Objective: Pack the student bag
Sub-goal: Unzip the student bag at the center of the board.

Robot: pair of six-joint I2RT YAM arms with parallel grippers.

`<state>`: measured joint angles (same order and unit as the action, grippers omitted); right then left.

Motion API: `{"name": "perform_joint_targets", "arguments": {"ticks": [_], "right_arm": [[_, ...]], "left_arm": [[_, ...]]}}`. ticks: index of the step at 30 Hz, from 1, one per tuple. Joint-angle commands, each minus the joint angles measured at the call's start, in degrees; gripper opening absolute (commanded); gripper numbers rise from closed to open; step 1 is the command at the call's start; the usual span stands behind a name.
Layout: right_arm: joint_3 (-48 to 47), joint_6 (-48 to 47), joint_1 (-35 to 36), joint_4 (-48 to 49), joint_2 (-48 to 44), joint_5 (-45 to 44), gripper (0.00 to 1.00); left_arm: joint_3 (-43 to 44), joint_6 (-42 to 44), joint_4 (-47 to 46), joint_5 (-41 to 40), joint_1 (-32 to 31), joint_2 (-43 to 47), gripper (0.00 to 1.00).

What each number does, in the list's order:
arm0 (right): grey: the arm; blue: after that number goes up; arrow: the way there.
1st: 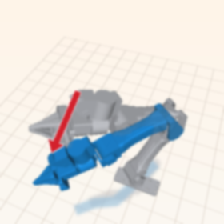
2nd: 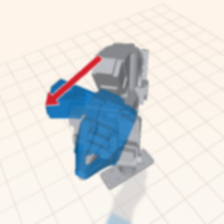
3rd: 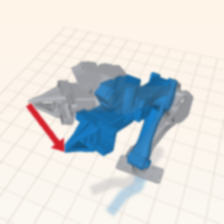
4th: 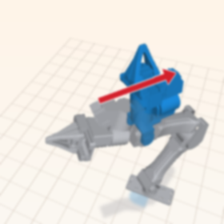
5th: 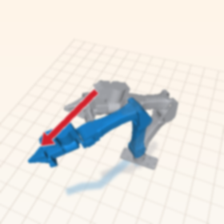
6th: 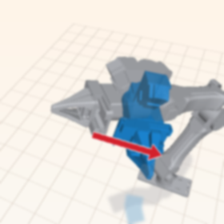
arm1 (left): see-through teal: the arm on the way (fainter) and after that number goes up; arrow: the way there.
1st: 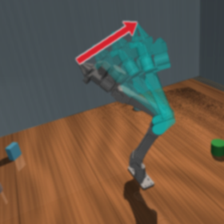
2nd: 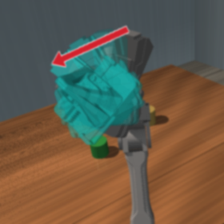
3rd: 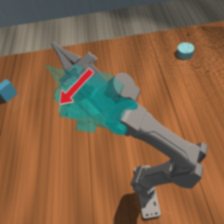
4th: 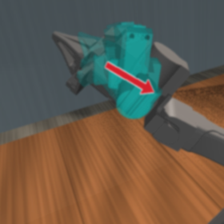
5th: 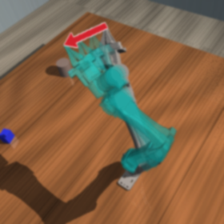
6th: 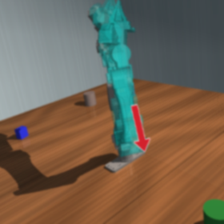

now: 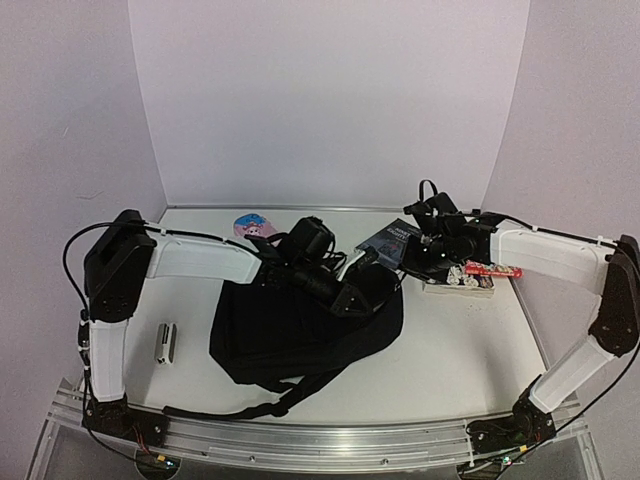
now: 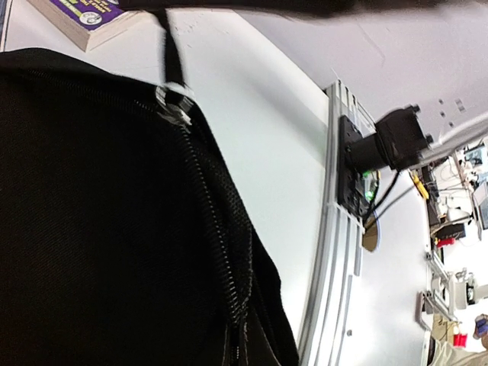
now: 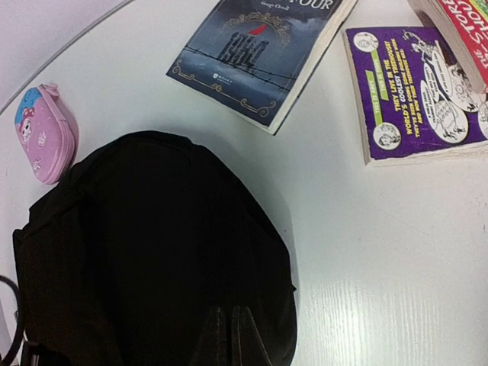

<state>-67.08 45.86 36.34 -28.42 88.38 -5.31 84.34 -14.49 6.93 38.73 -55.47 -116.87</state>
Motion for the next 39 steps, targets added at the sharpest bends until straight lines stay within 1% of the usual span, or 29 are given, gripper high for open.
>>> {"name": "perform_joint_targets", "arguments": {"ticks": [1, 4, 8, 15, 20, 22, 24, 30, 32, 34, 37, 39], "right_arm": [[-5.7, -2.2, -1.1, 1.9, 3.9, -5.2, 0.0], [-8.0, -3.5, -1.3, 2.0, 6.7, -4.8, 0.0], [-11.4, -5.0, -1.7, 2.2, 10.9, -4.2, 0.0], [-15.0, -7.9, -3.0, 4.0, 17.2, -1.6, 0.0], [-15.8, -9.0, -3.2, 7.2, 19.0, 3.8, 0.0], [-15.2, -9.6, -3.1, 9.3, 18.6, 8.8, 0.0], [-14.1, -9.9, -3.0, 10.9, 17.8, 12.8, 0.0], [-9.4, -10.0, -0.8, 13.9, 13.9, 16.3, 0.0], [-7.9, -9.5, -0.5, 14.9, 12.8, 16.9, 0.0], [-6.7, -8.9, -0.5, 15.8, 11.7, 17.4, 0.0], [-5.6, -8.6, -0.4, 16.5, 10.3, 17.4, 0.0], [-5.2, -8.6, -0.4, 16.8, 9.6, 17.4, 0.0]], "left_arm": [[-6.3, 4.5, 4.7, 0.7, -1.0, 8.8, 0.0], [-10.0, 4.6, 7.4, 0.2, -1.2, 11.8, 0.0], [-15.3, 3.3, 8.5, -0.7, -1.9, 15.5, 0.0], [-22.5, 0.9, 10.9, 0.5, -2.4, 21.9, 0.0], [-26.4, -0.2, 13.8, -0.2, -2.5, 25.5, 0.02], [-26.7, -1.3, 13.8, -0.7, -2.5, 26.5, 0.09], [-25.4, -2.6, 13.4, -1.7, -2.5, 26.8, 0.2], [-14.4, -6.9, 11.0, -8.7, -2.4, 21.3, 0.6], [-10.9, -8.2, 9.3, -11.7, -2.4, 18.8, 0.67], [-7.0, -9.2, 8.2, -14.8, -2.4, 15.6, 0.73], [-1.9, -10.3, 7.9, -18.3, -2.4, 11.4, 0.77], [2.2, -10.2, 9.9, -19.3, -2.4, 8.2, 0.79]]}}
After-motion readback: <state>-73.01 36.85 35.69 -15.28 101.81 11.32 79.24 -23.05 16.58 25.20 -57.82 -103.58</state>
